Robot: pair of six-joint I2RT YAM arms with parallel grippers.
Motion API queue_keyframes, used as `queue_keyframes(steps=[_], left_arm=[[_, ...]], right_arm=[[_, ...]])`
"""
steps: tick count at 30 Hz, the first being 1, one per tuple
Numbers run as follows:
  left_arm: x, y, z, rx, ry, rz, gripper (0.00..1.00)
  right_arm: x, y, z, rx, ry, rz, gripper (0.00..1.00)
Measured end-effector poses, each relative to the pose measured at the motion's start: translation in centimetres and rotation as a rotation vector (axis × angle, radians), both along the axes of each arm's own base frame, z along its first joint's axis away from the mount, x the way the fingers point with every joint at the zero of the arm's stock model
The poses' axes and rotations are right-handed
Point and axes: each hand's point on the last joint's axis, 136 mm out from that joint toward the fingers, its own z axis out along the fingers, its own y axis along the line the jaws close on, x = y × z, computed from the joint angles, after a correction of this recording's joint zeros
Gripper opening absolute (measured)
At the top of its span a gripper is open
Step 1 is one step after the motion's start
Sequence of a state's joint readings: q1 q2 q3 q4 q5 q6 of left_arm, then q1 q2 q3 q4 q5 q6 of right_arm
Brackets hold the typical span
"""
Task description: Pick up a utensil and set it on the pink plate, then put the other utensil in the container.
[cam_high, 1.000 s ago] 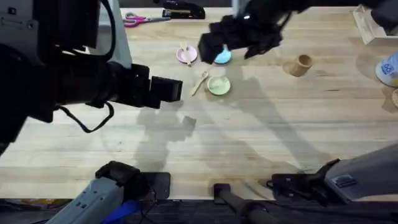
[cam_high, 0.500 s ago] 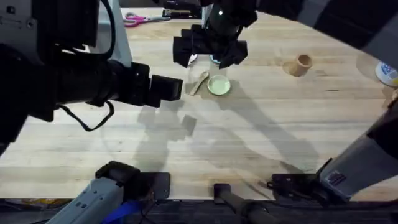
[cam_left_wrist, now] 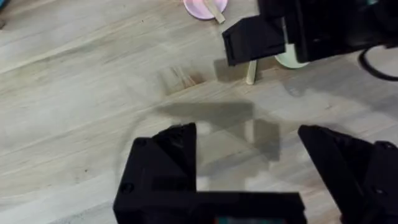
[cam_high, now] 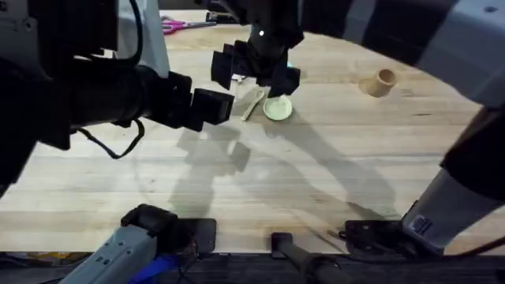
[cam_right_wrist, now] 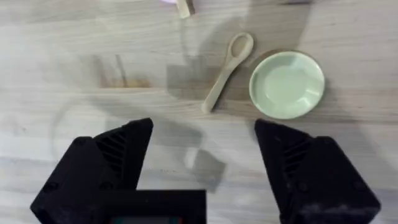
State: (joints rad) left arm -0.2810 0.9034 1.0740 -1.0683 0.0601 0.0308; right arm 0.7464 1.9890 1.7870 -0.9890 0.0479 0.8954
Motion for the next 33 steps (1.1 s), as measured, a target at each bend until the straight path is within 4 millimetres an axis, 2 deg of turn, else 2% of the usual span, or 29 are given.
queue_keyframes(steps=[6,13,33], left_arm=[[-0.4,0.1,1.0,-0.003,-0.046,-0.012,0.993],[-0.5,0.1,1.2,-0.005,-0.060,-0.015,0.993],[-0.6,-0.3,1.3,-0.025,-0.060,-0.032,0.993]], right_arm=[[0.0,0.2,-2.4,-0.024,0.047,-0.052,0.998],[0.6,0.8,-3.7,-0.008,0.059,-0.123,0.998],[1.1,0.9,-4.0,0.009,0.051,-0.283,0.996]])
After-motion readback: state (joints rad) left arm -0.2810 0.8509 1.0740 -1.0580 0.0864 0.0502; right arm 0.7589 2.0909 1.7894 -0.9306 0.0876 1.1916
